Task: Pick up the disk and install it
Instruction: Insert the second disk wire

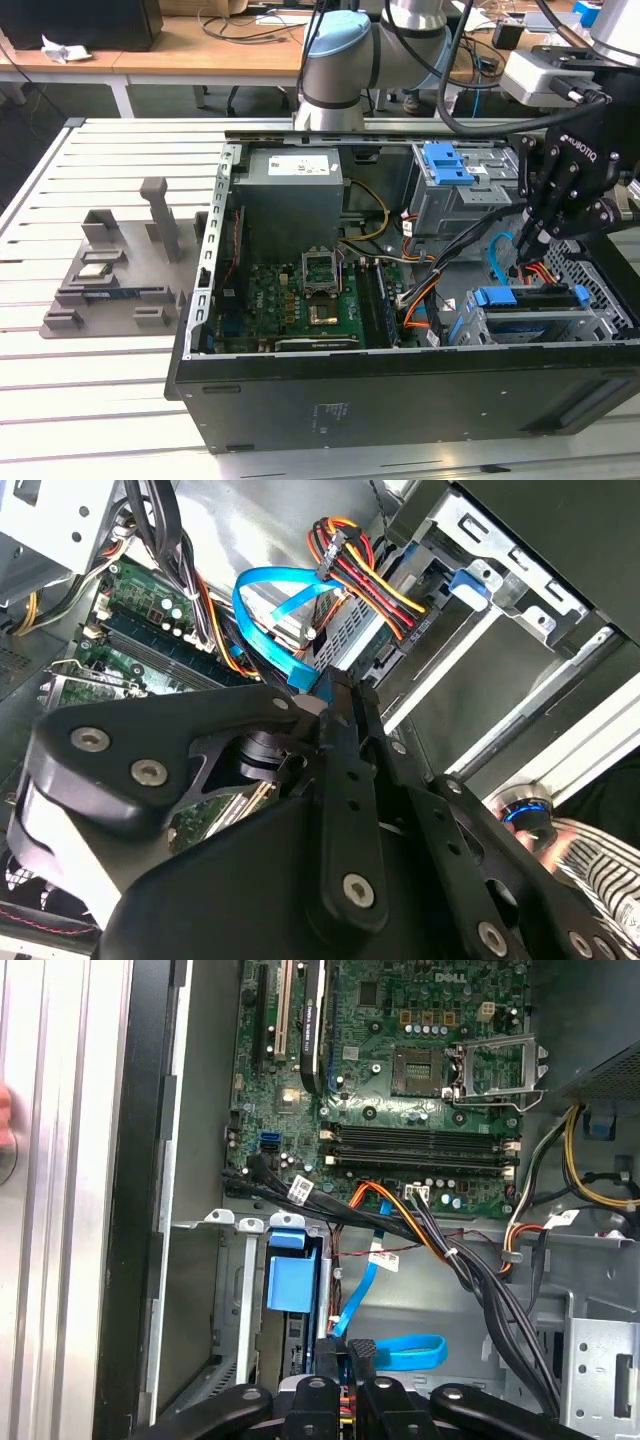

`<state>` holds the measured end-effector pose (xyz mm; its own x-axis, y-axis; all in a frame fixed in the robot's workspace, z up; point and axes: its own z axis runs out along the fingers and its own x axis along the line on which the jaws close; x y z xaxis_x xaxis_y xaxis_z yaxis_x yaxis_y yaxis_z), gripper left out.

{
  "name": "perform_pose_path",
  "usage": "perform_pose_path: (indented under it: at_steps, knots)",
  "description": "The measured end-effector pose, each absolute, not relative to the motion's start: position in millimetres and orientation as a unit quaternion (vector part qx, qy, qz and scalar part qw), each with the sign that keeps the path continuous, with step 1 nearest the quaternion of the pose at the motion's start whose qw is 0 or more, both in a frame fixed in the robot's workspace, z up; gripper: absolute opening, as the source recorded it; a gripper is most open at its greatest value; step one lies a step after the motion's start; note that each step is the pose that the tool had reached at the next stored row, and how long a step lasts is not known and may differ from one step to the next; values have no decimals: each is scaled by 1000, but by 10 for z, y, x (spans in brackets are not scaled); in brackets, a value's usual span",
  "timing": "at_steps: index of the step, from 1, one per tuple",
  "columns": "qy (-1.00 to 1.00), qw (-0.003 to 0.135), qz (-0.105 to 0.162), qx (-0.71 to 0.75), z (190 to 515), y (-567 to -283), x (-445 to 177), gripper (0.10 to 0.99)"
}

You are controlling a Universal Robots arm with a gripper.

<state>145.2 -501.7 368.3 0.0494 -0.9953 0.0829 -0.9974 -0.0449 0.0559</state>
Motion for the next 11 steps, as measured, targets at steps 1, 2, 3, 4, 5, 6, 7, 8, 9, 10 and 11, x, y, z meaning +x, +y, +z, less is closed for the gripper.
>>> perform_pose_path:
  at_steps: [1,2,3,4,5,6,7,8,9,10,11]
  knots:
    - [-689,49,11,723,3682,-5019,1452,161]
    - [-689,49,11,723,3681,-5034,1452,161]
    - [-689,49,11,723,3682,-5058,1452,161]
    - [-689,49,11,723,3671,-5137,1452,161]
    - [-689,49,11,723,3656,-5191,1453,161]
    - [-689,49,11,723,3642,-5230,1460,161]
    - [-689,49,11,723,3630,-5241,1473,161]
    - [-689,49,11,723,3615,-5241,1493,161]
    - [-689,50,11,723,3599,-5241,1517,161]
    - [-689,49,11,723,3582,-5241,1533,161]
    - [-689,50,11,723,3560,-5240,1546,161]
